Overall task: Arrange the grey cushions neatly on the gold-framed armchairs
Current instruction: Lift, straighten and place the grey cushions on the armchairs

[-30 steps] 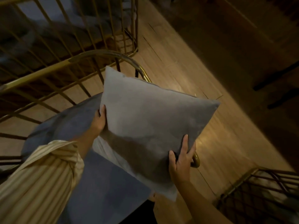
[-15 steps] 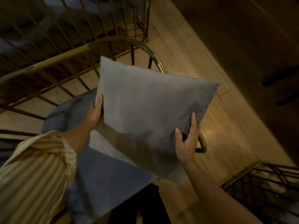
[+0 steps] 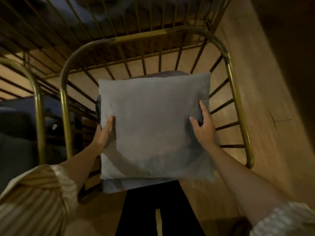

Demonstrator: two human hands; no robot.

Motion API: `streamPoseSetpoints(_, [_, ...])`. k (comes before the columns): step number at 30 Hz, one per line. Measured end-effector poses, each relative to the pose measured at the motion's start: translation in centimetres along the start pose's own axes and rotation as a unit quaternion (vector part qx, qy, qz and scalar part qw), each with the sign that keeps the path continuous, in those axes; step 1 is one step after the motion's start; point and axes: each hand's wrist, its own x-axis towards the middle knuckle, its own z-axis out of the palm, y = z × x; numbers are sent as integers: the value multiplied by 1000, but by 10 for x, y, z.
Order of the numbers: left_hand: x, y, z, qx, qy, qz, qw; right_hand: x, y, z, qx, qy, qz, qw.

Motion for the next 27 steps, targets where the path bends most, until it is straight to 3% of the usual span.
streamPoseSetpoints(3, [-5, -33, -9, -24, -6, -21, 999, 5, 5, 10, -16, -46, 18, 999])
streamPoseSetpoints(9, [1, -72, -13, -64, -86, -26, 994, 26, 25, 19, -44, -98, 61, 992])
streamPoseSetpoints(18, [12, -87, 7, 17, -42, -13, 999, 22, 57, 31, -66, -138, 133, 979])
streamPoseSetpoints(27, [11, -99, 13, 28, -38, 3, 999, 43, 44, 28, -88, -199, 112, 970])
